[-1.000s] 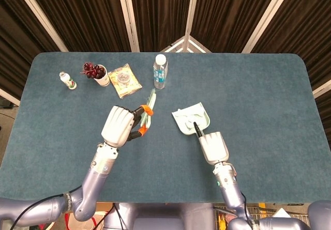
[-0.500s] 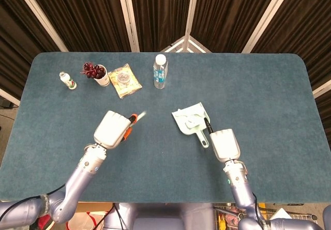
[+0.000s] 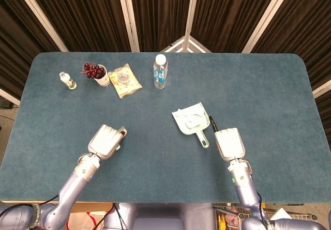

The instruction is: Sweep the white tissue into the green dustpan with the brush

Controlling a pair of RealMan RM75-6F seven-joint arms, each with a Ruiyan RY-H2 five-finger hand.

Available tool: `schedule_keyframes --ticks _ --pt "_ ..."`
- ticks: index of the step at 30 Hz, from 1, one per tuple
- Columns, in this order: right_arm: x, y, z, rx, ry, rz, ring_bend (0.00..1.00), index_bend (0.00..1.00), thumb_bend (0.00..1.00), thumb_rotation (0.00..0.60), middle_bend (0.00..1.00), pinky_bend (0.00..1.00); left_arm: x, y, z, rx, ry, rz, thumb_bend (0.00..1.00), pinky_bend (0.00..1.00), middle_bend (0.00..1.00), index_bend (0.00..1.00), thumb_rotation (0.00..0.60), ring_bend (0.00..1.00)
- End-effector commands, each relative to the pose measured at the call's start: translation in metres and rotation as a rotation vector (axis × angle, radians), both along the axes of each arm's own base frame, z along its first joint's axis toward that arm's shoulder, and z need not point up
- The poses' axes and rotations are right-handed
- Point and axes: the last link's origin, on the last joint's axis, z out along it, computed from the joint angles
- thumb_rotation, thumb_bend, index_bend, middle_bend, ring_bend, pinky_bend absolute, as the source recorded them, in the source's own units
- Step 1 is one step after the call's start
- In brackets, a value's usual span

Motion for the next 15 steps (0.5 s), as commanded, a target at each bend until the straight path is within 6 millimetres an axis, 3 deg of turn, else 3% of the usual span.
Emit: schedule_keyframes --ticks 1,11,13,15 --pt "0.0 0.0 0.001 -0.002 -0.002 0.0 0.79 0.0 0.46 0.6 0.82 0.86 0.005 0.0 0.003 0.01 -0.053 -0.008 0.0 1.0 0.78 0.01 0.6 0.88" --pt "-0.008 -0.008 0.013 -0.043 0.008 -0.019 0.76 0.0 0.46 0.6 0.81 0.86 0.008 0.005 0.025 0.072 -0.203 0.011 0.0 0.97 0.66 0.0 0.6 0.84" --pt "-0.011 -0.01 0.017 -0.058 0.009 -0.026 0.68 0.0 0.46 0.6 0.74 0.8 0.009 0.007 0.031 0.086 -0.222 0.013 0.0 0.92 0.6 0.0 0.6 0.79" --pt "-0.016 -0.011 0.022 -0.07 0.007 -0.034 0.52 0.0 0.46 0.6 0.59 0.65 0.006 0.007 0.038 0.095 -0.222 0.02 0.0 0.82 0.47 0.0 0.6 0.69"
